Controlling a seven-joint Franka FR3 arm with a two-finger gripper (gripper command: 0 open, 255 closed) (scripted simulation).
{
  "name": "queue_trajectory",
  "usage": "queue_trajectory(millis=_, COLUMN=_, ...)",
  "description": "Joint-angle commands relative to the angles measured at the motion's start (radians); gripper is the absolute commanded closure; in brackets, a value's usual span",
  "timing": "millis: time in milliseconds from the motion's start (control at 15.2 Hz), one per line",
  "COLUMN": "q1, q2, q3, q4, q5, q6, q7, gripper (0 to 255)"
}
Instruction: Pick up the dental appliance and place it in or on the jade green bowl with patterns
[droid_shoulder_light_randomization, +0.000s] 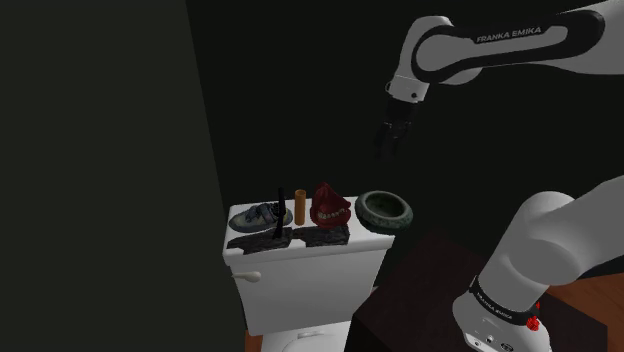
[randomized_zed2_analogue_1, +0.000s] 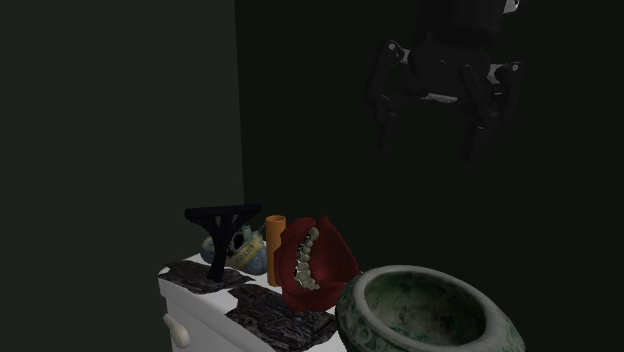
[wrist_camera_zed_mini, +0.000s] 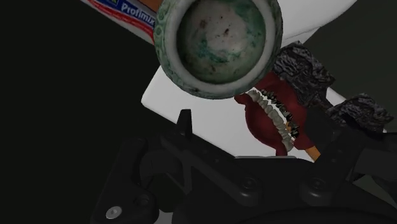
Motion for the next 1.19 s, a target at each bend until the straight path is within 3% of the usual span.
queue_trajectory(millis=0, q1=0.021, q2=0.063, q3=-0.015, q4=-0.009, q5=0.017, q6=0.071, q7=-0.057, gripper=0)
queue_trajectory(millis=726, q1=0.136, q2=0.467, q3=-0.062, q4=0.093, q5=0.187, q6=0.337, q7=-0.393, gripper=0)
queue_trajectory(millis=1122, q1=0.145, q2=0.508, q3=-0.054, q4=0.066, q5=0.213, q6=0.405, q7=-0.411, gripper=0)
